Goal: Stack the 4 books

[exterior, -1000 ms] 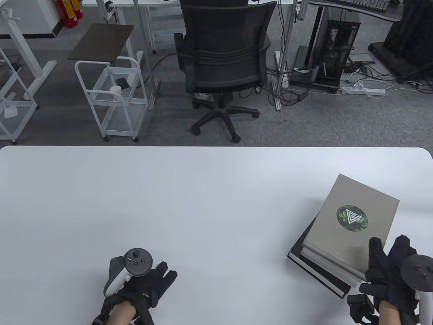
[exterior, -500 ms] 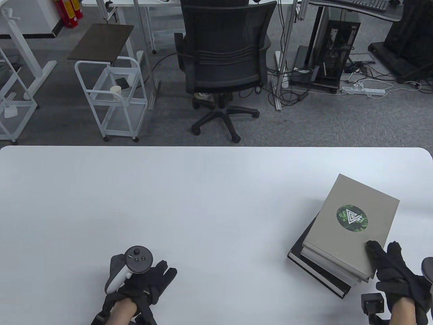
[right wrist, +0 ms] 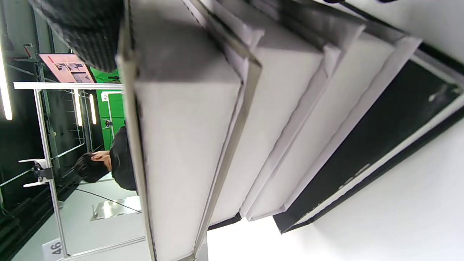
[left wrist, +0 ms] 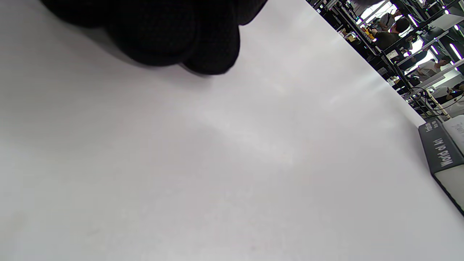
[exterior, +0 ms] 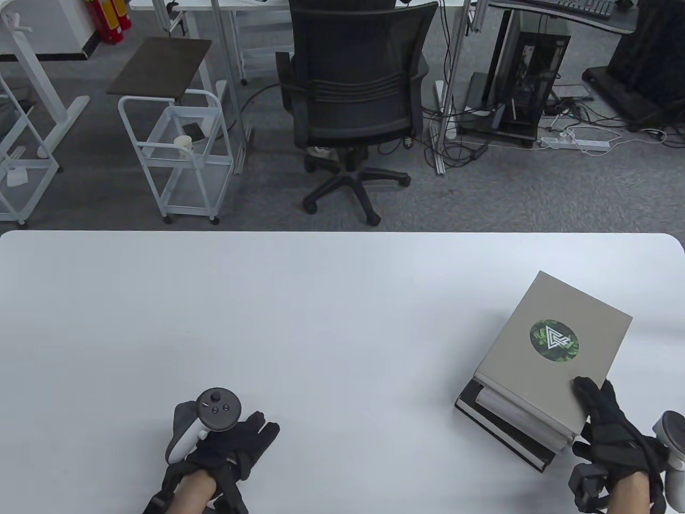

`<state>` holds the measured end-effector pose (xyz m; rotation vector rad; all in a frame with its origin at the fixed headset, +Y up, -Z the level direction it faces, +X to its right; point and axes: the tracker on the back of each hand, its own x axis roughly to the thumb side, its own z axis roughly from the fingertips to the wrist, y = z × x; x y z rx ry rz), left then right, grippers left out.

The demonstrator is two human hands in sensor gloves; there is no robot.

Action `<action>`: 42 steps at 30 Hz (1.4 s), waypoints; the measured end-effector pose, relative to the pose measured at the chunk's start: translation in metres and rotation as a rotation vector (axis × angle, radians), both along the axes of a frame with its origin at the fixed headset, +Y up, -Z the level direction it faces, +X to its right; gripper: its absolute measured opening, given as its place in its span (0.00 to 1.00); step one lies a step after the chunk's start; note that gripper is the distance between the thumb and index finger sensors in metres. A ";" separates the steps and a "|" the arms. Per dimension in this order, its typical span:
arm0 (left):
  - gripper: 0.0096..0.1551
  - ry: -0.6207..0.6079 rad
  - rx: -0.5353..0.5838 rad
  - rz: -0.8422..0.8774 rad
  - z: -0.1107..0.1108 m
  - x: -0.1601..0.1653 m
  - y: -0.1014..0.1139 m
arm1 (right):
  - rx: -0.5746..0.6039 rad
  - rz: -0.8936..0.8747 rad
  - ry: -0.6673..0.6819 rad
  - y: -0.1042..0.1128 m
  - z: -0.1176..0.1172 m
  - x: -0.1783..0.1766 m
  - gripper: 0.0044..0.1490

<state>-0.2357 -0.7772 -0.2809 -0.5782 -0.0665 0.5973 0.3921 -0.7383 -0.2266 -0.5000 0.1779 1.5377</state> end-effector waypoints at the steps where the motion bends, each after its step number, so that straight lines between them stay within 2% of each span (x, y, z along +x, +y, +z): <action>1: 0.48 0.000 0.000 0.000 0.000 0.000 0.000 | 0.003 -0.007 0.003 -0.001 0.000 0.000 0.66; 11: 0.48 -0.001 0.003 0.000 0.000 0.000 0.000 | -0.009 -0.046 0.023 -0.010 -0.001 -0.001 0.67; 25: 0.48 -0.002 0.003 -0.002 0.001 -0.001 0.000 | -0.026 -0.012 0.051 -0.009 -0.005 -0.005 0.66; 33: 0.47 0.000 -0.002 0.001 0.001 -0.001 -0.001 | -0.017 -0.004 0.144 -0.007 -0.025 -0.044 0.65; 42: 0.47 0.002 -0.016 0.010 0.002 -0.001 0.000 | -0.017 0.013 0.285 -0.006 -0.056 -0.112 0.65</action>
